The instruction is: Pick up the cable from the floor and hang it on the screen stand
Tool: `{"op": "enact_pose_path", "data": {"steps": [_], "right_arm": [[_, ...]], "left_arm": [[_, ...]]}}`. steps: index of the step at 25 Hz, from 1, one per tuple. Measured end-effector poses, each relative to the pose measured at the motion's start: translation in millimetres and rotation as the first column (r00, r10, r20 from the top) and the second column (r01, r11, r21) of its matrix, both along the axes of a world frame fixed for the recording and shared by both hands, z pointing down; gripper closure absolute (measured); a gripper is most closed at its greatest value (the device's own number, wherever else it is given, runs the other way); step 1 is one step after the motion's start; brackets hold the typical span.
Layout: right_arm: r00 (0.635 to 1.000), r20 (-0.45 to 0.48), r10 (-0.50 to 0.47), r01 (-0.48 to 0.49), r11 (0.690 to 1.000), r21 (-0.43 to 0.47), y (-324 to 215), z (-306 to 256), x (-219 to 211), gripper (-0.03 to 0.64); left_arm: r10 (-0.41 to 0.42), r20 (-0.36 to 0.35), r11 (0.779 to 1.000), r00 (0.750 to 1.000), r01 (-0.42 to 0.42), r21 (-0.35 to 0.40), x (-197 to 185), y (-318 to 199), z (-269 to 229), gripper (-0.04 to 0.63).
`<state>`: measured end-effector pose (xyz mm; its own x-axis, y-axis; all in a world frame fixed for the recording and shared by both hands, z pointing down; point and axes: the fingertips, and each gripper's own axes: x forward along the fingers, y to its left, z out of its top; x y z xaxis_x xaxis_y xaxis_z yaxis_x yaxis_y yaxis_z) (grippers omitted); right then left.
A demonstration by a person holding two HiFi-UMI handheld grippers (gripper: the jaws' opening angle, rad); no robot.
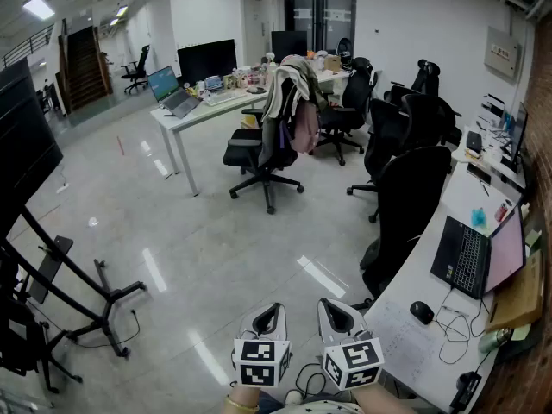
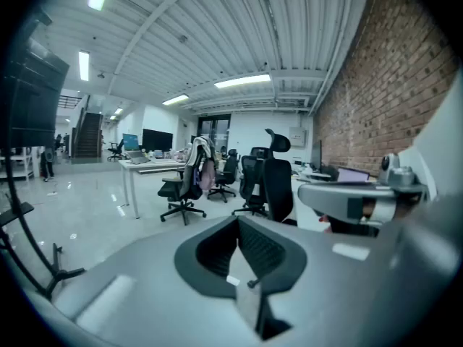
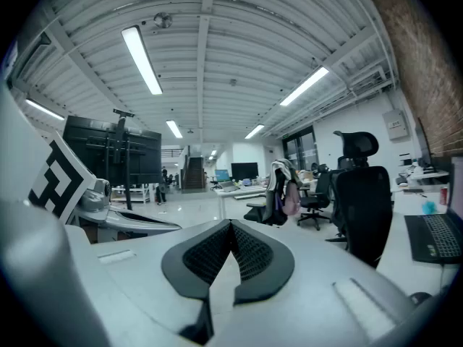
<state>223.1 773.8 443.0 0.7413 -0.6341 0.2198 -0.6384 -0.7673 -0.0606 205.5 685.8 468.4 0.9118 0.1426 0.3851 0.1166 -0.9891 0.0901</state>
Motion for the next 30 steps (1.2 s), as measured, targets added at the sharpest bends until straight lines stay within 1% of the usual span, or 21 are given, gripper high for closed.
{"op": "enact_pose_path", "data": {"steps": [4,7,10,13,17,19,21,24,27,30], "right_arm": [[0.996,0.003,-0.094,0.094,0.996,0.001,-55,3,-2,0.618],[0.981,0.011,-0.195,0.195,0.981,-0.004,-108,4,-9,0.618],[0.951,0.026,-0.307,0.307,0.952,-0.009,-166,6,-22,0.618],[0.916,0.037,-0.399,0.400,0.917,-0.007,-225,10,-36,0.618],[0.868,0.051,-0.494,0.494,0.869,-0.002,-307,14,-59,0.618],[0.838,0.056,-0.542,0.543,0.840,-0.003,-349,16,-71,0.618],[0.803,0.058,-0.593,0.594,0.804,-0.012,-395,17,-85,0.618],[0.744,0.059,-0.666,0.668,0.744,-0.027,-471,15,-112,0.618],[0.677,0.059,-0.733,0.736,0.677,-0.030,-544,15,-145,0.618],[0.606,0.070,-0.792,0.795,0.606,-0.029,-607,18,-182,0.618]], "left_arm": [[-0.095,-0.011,0.995,0.995,0.095,-0.002,-9,-55,1,0.589],[-0.205,-0.012,0.979,0.979,0.205,-0.015,-26,-109,3,0.589],[-0.322,-0.006,0.946,0.947,0.322,-0.031,-49,-165,5,0.589],[-0.416,-0.011,0.909,0.909,0.415,-0.033,-72,-220,8,0.589],[-0.496,-0.005,0.868,0.868,0.496,-0.007,-100,-298,13,0.589],[-0.533,0.002,0.846,0.846,0.533,0.000,-115,-337,16,0.589],[-0.577,0.007,0.816,0.816,0.577,-0.001,-132,-381,17,0.589],[-0.644,0.011,0.764,0.765,0.645,-0.010,-164,-451,17,0.589],[-0.710,0.015,0.704,0.704,0.710,-0.017,-201,-516,17,0.589],[-0.769,0.034,0.638,0.638,0.770,-0.025,-241,-569,24,0.589]]}}
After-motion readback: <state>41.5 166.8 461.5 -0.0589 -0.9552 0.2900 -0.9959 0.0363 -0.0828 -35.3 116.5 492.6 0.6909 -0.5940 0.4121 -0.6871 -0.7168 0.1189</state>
